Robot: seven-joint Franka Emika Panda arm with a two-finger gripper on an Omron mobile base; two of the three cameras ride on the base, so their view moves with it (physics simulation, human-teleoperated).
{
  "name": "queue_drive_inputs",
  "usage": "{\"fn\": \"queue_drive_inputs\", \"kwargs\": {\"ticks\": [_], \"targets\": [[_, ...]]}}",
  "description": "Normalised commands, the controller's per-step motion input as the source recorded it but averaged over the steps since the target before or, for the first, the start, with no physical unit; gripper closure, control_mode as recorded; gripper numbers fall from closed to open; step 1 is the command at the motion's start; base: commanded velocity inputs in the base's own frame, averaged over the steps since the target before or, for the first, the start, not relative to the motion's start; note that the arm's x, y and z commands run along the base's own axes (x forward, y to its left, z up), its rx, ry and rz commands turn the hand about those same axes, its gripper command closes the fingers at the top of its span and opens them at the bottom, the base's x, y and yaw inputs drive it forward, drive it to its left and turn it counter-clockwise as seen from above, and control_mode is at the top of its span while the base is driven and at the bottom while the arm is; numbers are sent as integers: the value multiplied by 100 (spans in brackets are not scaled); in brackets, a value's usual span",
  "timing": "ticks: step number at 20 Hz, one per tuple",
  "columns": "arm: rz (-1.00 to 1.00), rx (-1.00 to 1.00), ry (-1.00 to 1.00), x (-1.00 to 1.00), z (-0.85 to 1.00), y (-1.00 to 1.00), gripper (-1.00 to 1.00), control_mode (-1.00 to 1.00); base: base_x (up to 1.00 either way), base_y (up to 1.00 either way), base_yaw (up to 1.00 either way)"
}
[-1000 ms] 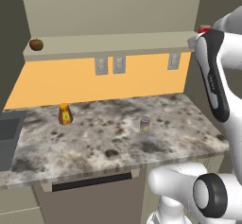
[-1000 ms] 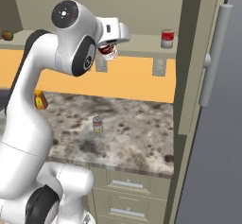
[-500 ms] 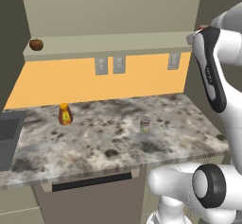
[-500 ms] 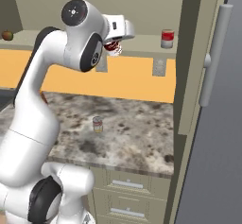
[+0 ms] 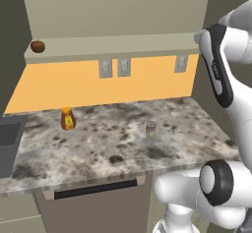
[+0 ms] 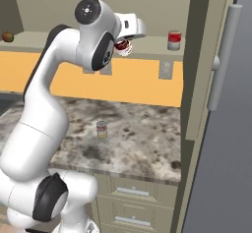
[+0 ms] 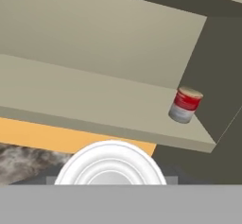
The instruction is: Pick the cans from the counter and place them in their designated side in the cabinet.
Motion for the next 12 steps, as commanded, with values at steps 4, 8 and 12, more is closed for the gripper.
{"fn": "queue_drive_inputs", "kwargs": {"ticks": [4, 8, 12], "targets": [[0, 0, 0, 23, 7, -11, 100, -100, 0, 0, 0], [0, 0, 1, 27, 5, -14, 100, -100, 0, 0, 0], [0, 0, 3, 25, 1, -12, 100, -100, 0, 0, 0]]}}
